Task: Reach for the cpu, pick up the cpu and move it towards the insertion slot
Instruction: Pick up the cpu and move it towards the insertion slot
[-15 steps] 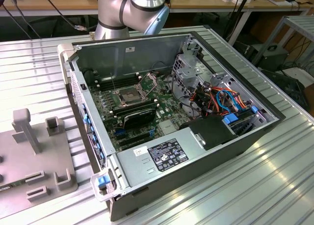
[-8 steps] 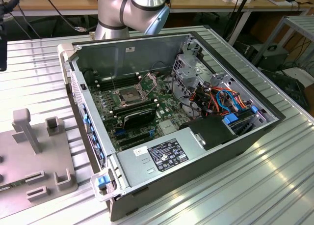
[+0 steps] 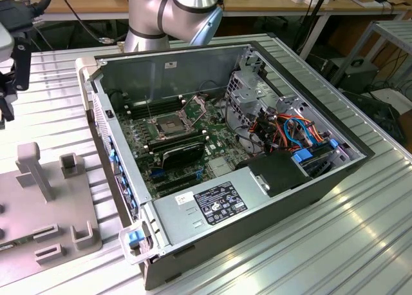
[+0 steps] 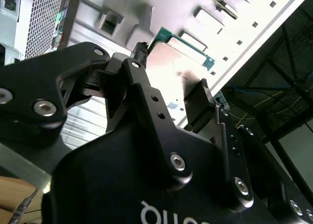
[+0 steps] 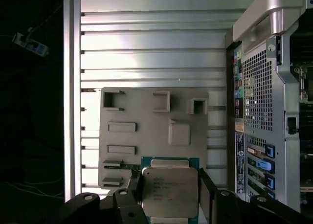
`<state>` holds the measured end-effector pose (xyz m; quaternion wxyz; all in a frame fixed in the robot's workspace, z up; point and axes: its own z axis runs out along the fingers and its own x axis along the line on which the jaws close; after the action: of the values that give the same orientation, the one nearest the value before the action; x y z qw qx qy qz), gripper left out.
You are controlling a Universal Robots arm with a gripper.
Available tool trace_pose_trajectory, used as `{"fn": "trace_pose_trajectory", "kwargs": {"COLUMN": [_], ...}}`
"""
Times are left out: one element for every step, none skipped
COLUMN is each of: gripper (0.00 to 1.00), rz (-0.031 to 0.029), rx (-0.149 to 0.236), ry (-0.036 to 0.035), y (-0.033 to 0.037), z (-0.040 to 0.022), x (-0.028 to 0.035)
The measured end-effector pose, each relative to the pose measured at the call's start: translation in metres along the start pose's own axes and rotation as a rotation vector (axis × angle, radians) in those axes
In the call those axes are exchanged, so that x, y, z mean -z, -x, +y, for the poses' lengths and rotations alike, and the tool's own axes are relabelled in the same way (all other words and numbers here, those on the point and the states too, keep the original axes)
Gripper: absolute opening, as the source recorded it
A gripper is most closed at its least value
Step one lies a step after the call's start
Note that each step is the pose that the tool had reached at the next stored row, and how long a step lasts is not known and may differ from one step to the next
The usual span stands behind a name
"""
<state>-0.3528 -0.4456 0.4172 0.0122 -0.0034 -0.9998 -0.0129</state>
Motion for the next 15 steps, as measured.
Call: {"fn": "trace_pose_trajectory", "kwargs": {"gripper": [0.55,0.55,0.55,0.55,0.55,0.55,0.55,0.55,0.55,0.55,0.55,0.55,0.55,0.55,0.55], "rz": [0.0000,-0.0001,-0.0001,0.0000,0.0001,0.0000,0.0000,0.0000,-0.0001,-0.0001,0.0000,-0.0001,0.0000,0.0000,0.0000], "rx": [0.000,0.000,0.000,0.000,0.000,0.000,0.000,0.000,0.000,0.000,0.000,0.000,0.000,0.000,0.000], "ry": [0.0000,0.0001,0.0001,0.0000,0.0000,0.0000,0.0000,0.0000,0.0001,0.0001,0.0000,0.0001,0.0000,0.0000,0.0000], "y": [0.0018,0.0036,0.0074,0.0098,0.0116,0.0138,0.0157,0.0182,0.0201,0.0224,0.0244,0.0270,0.0289,0.0321,0.0340], "z": [0.0000,0.0000,0.0001,0.0001,0.0001,0.0001,0.0001,0.0001,0.0002,0.0002,0.0002,0.0002,0.0002,0.0002,0.0002], "x": [0.0000,0.0000,0.0001,0.0002,0.0003,0.0003,0.0004,0.0004,0.0004,0.0005,0.0006,0.0006,0.0007,0.0008,0.0008]}}
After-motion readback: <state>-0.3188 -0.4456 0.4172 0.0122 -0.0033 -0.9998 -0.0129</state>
